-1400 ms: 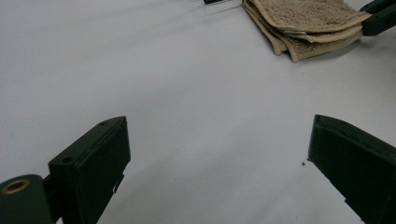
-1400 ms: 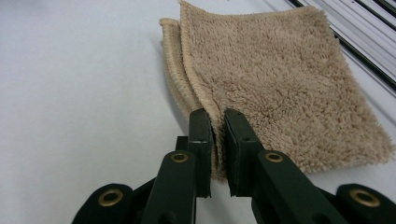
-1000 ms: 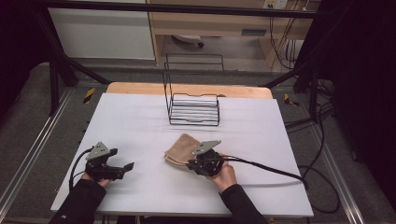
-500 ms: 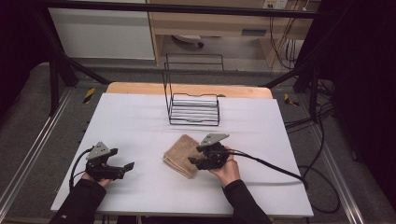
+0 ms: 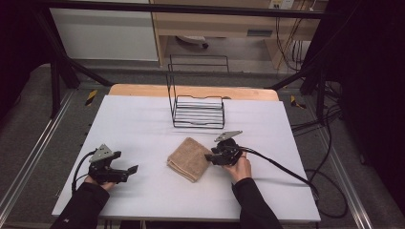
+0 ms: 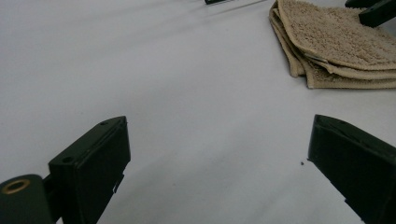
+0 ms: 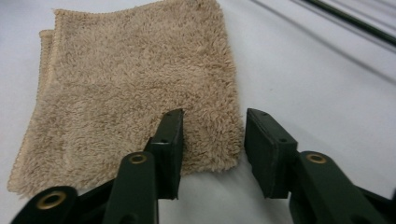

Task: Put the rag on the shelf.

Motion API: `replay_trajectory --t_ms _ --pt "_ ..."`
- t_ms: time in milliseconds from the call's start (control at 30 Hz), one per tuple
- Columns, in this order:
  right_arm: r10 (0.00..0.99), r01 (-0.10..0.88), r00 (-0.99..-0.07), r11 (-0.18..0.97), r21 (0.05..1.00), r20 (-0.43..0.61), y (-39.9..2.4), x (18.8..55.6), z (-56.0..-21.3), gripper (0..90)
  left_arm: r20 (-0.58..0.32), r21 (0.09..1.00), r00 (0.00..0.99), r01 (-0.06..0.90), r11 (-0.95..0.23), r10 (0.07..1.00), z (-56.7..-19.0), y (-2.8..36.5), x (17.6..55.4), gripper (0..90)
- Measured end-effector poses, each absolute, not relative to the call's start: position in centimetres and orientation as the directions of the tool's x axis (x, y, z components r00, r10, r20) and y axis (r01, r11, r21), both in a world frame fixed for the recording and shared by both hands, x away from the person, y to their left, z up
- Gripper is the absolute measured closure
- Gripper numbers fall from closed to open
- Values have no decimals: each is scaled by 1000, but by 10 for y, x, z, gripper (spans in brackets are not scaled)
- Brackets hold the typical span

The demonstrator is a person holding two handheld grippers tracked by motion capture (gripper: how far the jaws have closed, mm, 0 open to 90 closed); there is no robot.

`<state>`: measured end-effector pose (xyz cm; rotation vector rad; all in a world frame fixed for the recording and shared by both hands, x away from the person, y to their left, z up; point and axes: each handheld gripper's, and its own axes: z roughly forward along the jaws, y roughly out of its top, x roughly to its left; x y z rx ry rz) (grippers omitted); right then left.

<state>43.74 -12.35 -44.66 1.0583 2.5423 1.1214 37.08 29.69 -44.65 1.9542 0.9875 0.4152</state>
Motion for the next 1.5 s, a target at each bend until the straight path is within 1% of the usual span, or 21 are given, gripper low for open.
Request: replay_trajectory --t_ms 33,100,167,267,300,433,633,800,933,1000,1133,1167,1233,1300,1333,1433,1467,1500 --pt "668 541 -734 466 700 123 -124 437 -447 583 -88 827 627 479 -294 774 -447 297 371 53" --pt "663 559 -733 458 691 154 -123 439 -449 635 -87 827 627 479 -294 774 -447 297 371 53" --pt "664 566 -729 451 690 164 -123 439 -449 650 -85 827 627 478 -296 775 -447 297 371 53" --pt "663 575 -727 445 687 179 -123 437 -449 736 -83 826 629 478 -301 773 -446 297 370 53" --pt "669 581 -720 439 685 182 -123 435 -447 789 -83 825 629 478 -301 773 -446 297 370 53" --pt "675 583 -716 440 683 177 -124 429 -442 818 -87 825 628 480 -297 774 -446 297 370 53" --pt "687 576 -710 441 688 154 -126 414 -437 818 -92 827 624 482 -290 776 -446 296 370 53" --pt "705 590 -693 436 680 150 -127 399 -436 816 -97 826 621 486 -285 778 -445 295 369 54" --pt "718 611 -674 409 678 175 -131 389 -439 816 -94 823 619 489 -289 780 -444 293 368 55" --pt "719 608 -675 411 680 169 -132 388 -441 814 -94 822 613 492 -286 784 -444 291 368 55" --pt "719 602 -674 403 689 168 -133 386 -445 793 -96 816 608 502 -288 788 -442 287 368 57" --pt "714 593 -681 407 694 163 -133 386 -444 773 -96 813 606 505 -289 789 -442 285 368 57" --pt "704 581 -692 408 704 162 -135 386 -442 718 -101 814 602 508 -282 792 -440 281 369 57" --pt "695 573 -697 392 720 176 -138 387 -440 644 -108 816 596 511 -272 796 -437 277 369 57" --pt "687 569 -703 387 726 185 -141 388 -439 630 -105 816 593 510 -272 798 -435 275 370 57" --pt "679 566 -704 359 742 208 -148 391 -436 519 -108 817 589 512 -266 801 -429 265 373 58" --pt "678 543 -710 357 760 188 -153 392 -434 431 -104 817 588 510 -268 802 -427 261 375 59" --pt "678 543 -710 357 760 188 -153 392 -434 431 -101 818 587 509 -269 804 -425 257 376 59"
